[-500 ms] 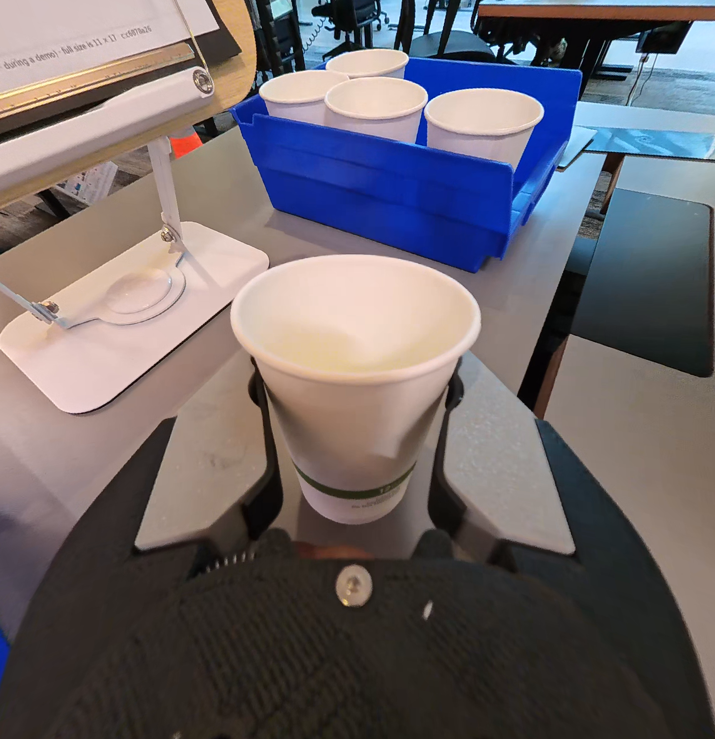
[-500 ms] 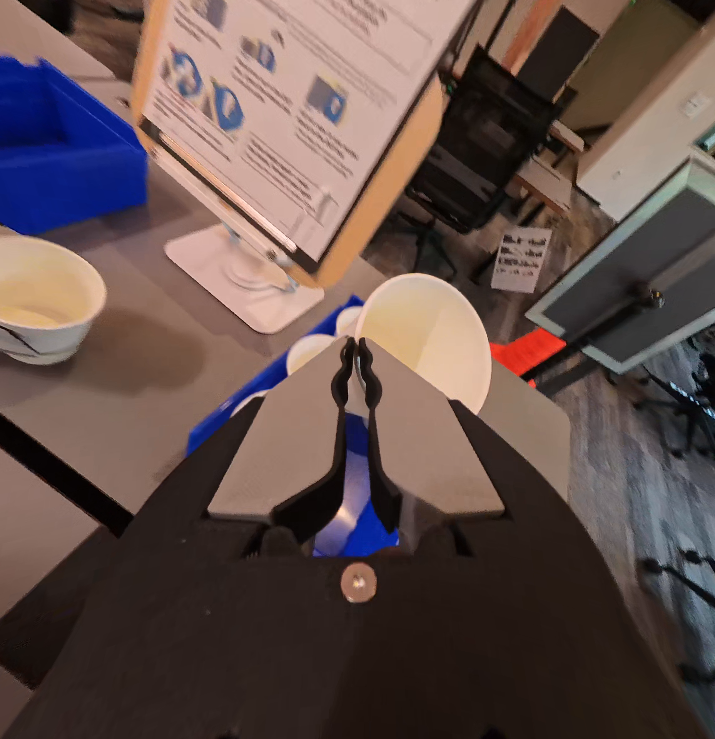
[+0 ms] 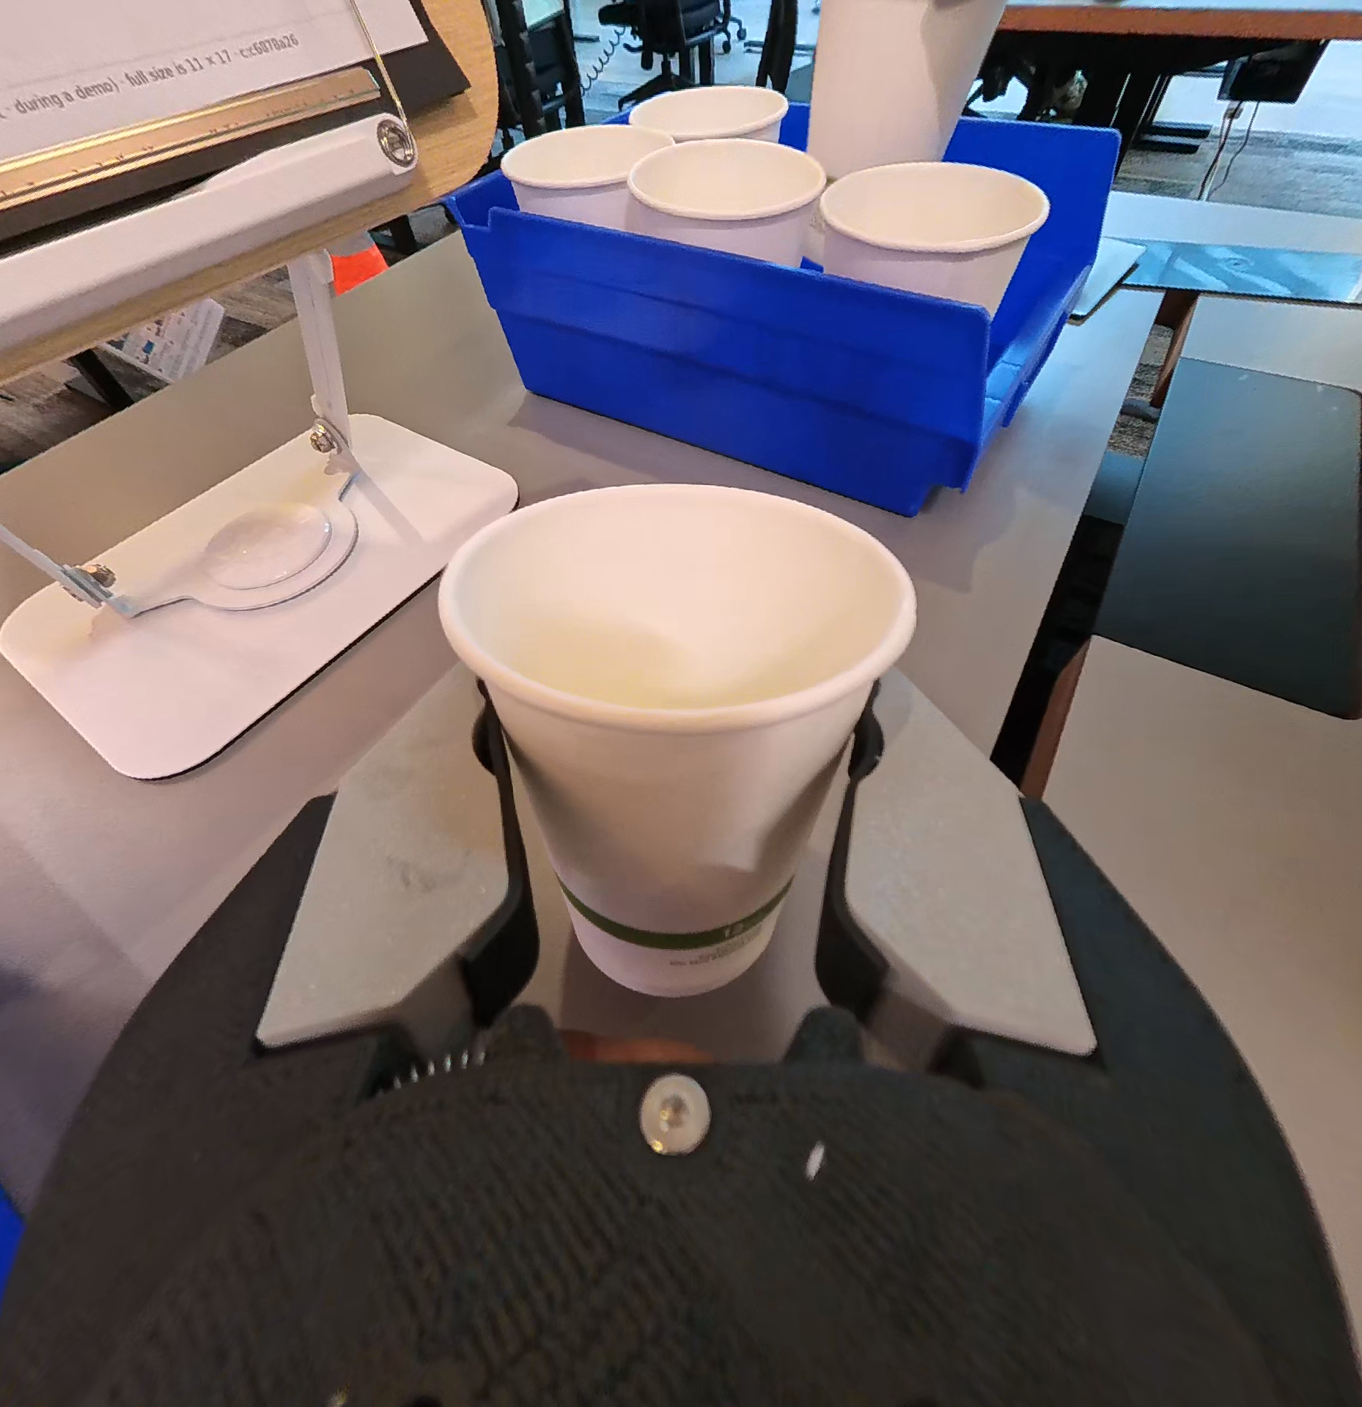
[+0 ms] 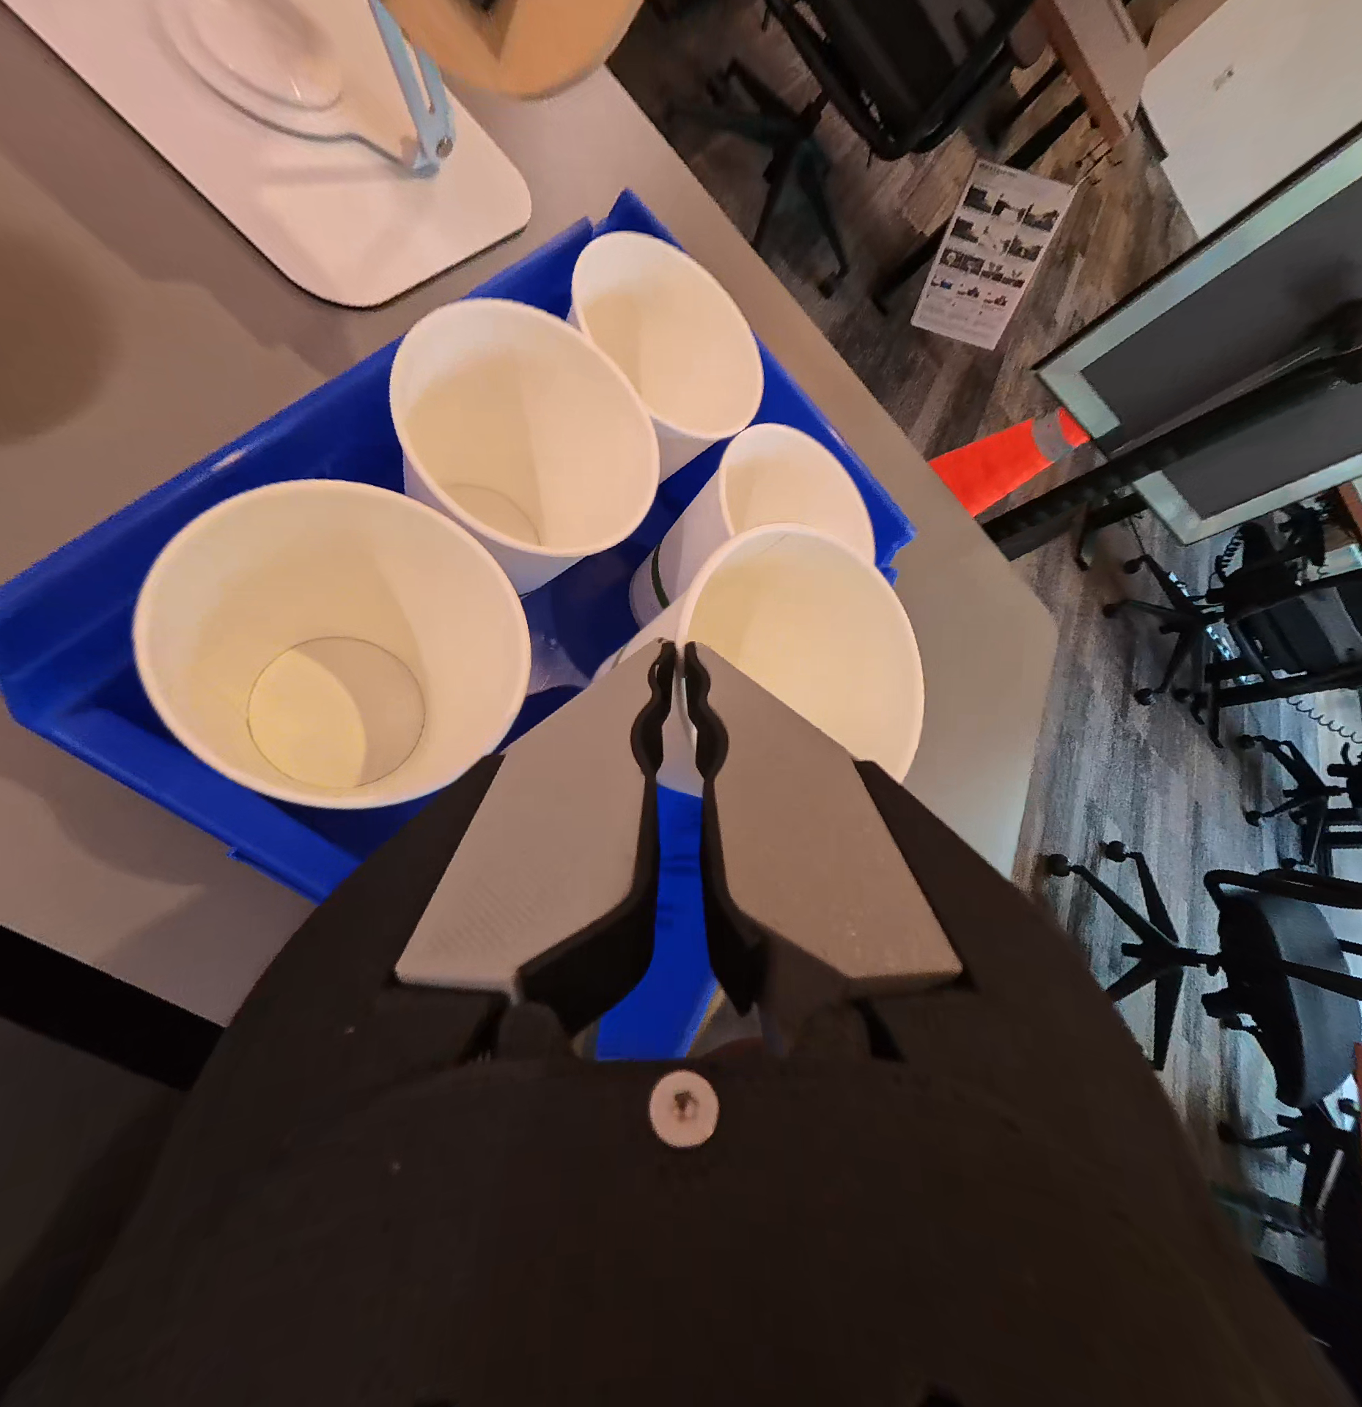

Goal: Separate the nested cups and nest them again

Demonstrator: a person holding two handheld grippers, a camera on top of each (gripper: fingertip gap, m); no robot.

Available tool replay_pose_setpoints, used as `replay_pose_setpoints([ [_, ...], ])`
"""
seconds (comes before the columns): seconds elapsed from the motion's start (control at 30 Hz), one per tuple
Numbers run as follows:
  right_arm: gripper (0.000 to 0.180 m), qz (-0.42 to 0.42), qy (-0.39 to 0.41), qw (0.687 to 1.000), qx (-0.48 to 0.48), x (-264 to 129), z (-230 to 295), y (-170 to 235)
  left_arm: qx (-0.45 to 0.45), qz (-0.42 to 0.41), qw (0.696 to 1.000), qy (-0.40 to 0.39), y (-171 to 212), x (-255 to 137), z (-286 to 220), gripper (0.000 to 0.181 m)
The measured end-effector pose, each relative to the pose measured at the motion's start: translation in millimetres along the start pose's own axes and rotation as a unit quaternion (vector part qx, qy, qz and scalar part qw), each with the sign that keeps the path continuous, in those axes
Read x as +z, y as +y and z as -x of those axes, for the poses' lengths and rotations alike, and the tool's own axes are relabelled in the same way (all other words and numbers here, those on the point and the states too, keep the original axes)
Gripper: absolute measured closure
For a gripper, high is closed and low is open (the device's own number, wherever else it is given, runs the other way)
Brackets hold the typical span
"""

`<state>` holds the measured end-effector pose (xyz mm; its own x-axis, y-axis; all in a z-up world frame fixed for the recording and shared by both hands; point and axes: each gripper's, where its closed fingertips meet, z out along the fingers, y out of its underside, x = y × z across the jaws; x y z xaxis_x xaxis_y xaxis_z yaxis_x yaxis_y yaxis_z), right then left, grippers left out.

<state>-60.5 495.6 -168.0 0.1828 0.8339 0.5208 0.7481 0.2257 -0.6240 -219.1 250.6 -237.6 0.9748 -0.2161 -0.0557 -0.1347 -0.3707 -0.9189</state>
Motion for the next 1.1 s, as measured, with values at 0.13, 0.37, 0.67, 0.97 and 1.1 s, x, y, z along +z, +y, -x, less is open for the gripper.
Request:
replay_pose_setpoints([
  [0.13, 0.180, 0.016, -0.008, 1.000, -0.002, 19, 9, 12, 0.000, 0.001, 1.000, 0.000, 0, 0, 0, 0.090],
  [0.37, 0.179, 0.012, -0.014, 1.000, 0.012, 44, 19, 21, -0.001, 0.001, 1.000, 0.002, 1, 1, 0, 0.090],
  [0.67, 0.175, -0.070, -0.037, 0.996, 0.043, 5, 24, -26, 0.003, -0.004, 1.000, 0.006, -2, 0, -3, 0.090],
  [0.97, 0.174, -0.185, -0.245, 0.952, -0.009, -64, 154, -126, 0.011, -0.005, 1.000, 0.010, -3, 1, -8, 0.090],
  [1.1, 0.169, -0.180, -0.318, 0.929, -0.053, -71, 220, -144, 0.015, -0.003, 1.000, 0.013, -2, 2, -10, 0.090],
])
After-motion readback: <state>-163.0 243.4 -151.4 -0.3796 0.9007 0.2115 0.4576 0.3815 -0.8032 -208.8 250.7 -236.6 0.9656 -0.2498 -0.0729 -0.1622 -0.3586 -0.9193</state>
